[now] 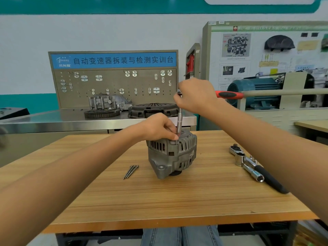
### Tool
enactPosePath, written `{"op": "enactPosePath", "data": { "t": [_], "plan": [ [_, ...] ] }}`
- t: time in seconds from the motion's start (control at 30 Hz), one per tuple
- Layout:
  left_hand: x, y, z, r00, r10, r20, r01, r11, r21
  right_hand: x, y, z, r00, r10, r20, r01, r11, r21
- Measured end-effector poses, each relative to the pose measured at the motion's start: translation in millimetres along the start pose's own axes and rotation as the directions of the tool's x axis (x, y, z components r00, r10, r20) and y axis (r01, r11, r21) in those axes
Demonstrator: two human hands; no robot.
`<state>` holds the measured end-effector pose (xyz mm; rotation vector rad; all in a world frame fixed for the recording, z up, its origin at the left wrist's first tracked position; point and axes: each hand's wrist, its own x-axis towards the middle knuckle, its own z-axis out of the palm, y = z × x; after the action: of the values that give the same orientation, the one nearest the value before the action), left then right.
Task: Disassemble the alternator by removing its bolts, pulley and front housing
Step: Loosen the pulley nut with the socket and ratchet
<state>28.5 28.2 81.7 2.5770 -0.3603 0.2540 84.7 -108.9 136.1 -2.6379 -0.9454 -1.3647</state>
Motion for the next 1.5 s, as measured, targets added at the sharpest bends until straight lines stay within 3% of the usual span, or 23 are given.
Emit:
{"op": "enactPosePath", "data": {
  "t": [0.17,0.3,0.43,0.6,0.67,0.77,0.87,0.93,1.07,1.27,1.5],
  "plan": [
    [1,-3,-7,0.984,-0.005,-0.18,-0.022,0.988,-0.15,-2,9,-4,0.998,0.047,-0.028,-0.048,0.999,-0.014],
    [1,1,-22,0.971,-0.034,-0.238,-0.027,0.968,-0.248,-9,15,-1,0.983,0.163,-0.089,-0.159,0.986,0.049],
    [-5,-14,-53,0.913,-0.26,-0.315,0.042,0.827,-0.561,-15,22,7,0.951,0.296,-0.087,-0.281,0.947,0.157],
    [-25,-74,-44,0.808,-0.548,-0.218,0.325,0.722,-0.611,-32,39,24,0.863,0.487,0.135,-0.497,0.769,0.402],
    [-30,-100,-24,0.777,-0.601,-0.19,0.407,0.709,-0.576,-41,47,32,0.803,0.532,0.267,-0.585,0.624,0.517],
    [-30,-133,11,0.766,-0.615,-0.186,0.552,0.778,-0.298,-57,53,44,0.703,0.537,0.466,-0.699,0.398,0.594],
    [-27,-152,38,0.792,-0.574,-0.21,0.588,0.809,0.005,-73,55,56,0.649,0.488,0.583,-0.751,0.291,0.593],
    [-27,-158,44,0.8,-0.558,-0.218,0.588,0.802,0.104,-79,55,61,0.619,0.479,0.623,-0.773,0.23,0.591],
    [-25,-158,45,0.813,-0.54,-0.219,0.575,0.804,0.153,-87,56,65,0.563,0.475,0.676,-0.804,0.123,0.582],
    [-27,-160,48,0.842,-0.502,-0.198,0.532,0.834,0.147,-91,55,62,0.542,0.457,0.706,-0.805,0.041,0.592],
    [-34,-152,49,0.84,-0.503,-0.201,0.53,0.841,0.11,-90,52,56,0.552,0.456,0.698,-0.794,0.031,0.608]
  ]
}}
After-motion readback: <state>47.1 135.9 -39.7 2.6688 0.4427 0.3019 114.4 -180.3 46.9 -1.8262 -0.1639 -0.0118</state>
